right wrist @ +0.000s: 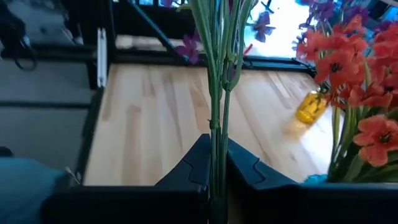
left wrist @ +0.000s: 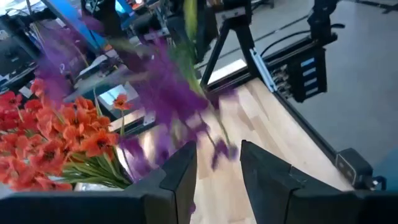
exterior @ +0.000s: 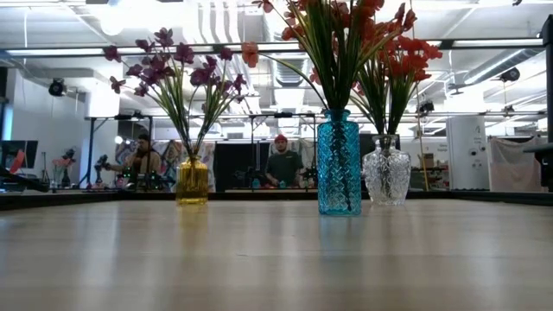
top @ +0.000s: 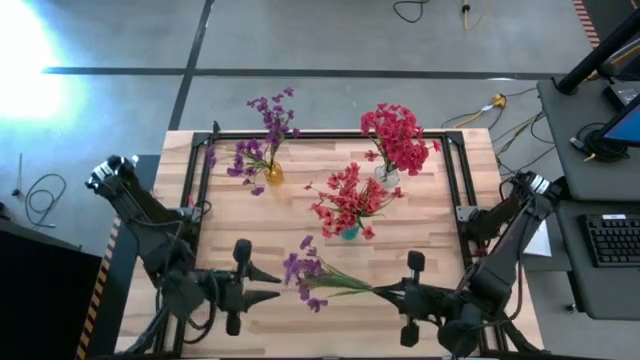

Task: Sort flowers into vase by color
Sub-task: Put the violet flowers into the yellow vase

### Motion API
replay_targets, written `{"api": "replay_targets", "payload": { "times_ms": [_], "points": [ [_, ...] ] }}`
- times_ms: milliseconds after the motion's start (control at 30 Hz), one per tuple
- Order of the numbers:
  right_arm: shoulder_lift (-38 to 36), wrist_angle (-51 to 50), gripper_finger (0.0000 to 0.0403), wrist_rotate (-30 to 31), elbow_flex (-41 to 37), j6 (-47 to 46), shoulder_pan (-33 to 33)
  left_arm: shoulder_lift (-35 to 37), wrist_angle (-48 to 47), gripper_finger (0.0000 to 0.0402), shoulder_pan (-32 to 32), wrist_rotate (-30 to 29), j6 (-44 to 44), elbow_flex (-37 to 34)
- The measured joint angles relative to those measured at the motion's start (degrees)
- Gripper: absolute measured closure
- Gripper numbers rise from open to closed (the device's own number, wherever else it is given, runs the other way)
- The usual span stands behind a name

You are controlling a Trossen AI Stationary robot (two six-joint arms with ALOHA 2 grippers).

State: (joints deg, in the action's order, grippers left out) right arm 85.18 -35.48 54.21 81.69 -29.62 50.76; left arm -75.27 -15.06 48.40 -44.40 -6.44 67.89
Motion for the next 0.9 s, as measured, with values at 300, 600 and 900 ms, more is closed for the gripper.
{"api": "replay_targets", "payload": {
  "times_ms": [300,600,900],
  "points": [
    [-2.54,5.69,0.039,6.77,0.0,1.01,0.13,5.29,3.43,0.0293,2.66,0.07,2.34,-8.46],
    [-1.15,39.99,0.039,6.19,-5.31,27.16,-2.33,3.45,21.36,0.0293,1.99,-0.3,1.51,-16.78],
    [3.18,80.54,0.039,-14.87,-14.42,43.74,-9.17,-1.14,59.67,0.029,-0.28,-1.73,-10.39,-24.38]
  ]
}}
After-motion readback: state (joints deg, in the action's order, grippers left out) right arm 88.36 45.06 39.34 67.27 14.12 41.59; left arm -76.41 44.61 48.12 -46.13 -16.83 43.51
